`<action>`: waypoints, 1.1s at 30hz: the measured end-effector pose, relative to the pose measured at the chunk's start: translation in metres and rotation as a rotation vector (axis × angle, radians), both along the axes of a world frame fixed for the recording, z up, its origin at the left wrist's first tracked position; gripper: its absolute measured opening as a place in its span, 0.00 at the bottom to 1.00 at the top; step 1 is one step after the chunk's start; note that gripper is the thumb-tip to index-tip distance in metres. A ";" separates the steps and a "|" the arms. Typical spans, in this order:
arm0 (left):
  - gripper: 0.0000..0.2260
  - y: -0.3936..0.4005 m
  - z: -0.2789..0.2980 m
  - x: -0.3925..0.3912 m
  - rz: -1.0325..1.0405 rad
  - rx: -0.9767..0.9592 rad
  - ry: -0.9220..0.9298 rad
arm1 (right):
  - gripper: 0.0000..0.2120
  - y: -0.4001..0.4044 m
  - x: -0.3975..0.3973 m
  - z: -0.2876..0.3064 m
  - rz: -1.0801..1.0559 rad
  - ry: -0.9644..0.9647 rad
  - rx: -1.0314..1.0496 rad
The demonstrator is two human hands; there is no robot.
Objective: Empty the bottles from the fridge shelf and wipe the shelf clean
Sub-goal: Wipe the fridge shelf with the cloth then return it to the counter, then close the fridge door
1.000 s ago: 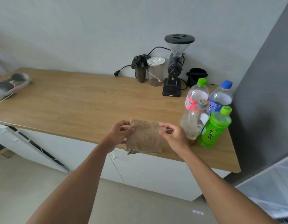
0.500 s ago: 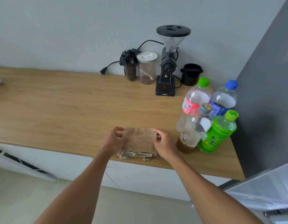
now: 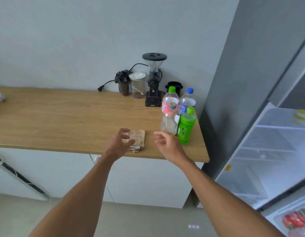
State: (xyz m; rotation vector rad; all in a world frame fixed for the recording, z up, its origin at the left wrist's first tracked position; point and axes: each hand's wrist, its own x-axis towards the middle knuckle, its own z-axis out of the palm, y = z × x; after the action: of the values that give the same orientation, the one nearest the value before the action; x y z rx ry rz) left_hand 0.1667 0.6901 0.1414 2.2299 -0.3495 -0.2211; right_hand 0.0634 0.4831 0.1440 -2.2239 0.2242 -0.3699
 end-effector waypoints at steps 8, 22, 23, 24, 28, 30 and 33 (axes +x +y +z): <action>0.23 -0.055 0.066 -0.050 -0.075 -0.024 -0.097 | 0.16 -0.061 -0.065 0.069 -0.099 -0.049 -0.009; 0.16 -0.180 0.082 -0.072 -0.124 -0.144 -0.192 | 0.16 -0.154 -0.092 0.079 -0.203 -0.126 0.024; 0.16 -0.190 0.085 -0.081 -0.148 -0.157 -0.196 | 0.16 -0.159 -0.105 0.083 -0.218 -0.128 0.029; 0.15 -0.200 0.090 -0.093 -0.180 -0.180 -0.203 | 0.16 -0.165 -0.121 0.088 -0.237 -0.127 0.026; 0.16 -0.248 0.109 -0.147 -0.324 -0.221 -0.233 | 0.16 -0.190 -0.196 0.111 -0.350 -0.143 -0.011; 0.17 -0.280 0.118 -0.181 -0.409 -0.248 -0.252 | 0.17 -0.208 -0.242 0.122 -0.425 -0.159 -0.044; 0.18 -0.325 0.134 -0.234 -0.568 -0.256 -0.272 | 0.17 -0.242 -0.309 0.138 -0.531 -0.161 -0.095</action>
State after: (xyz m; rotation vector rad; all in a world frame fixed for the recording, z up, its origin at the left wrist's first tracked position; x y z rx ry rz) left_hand -0.0669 0.3650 0.2758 1.8640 -1.0975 -0.1585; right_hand -0.2456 0.2411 0.2820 -2.1892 0.7263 -0.8557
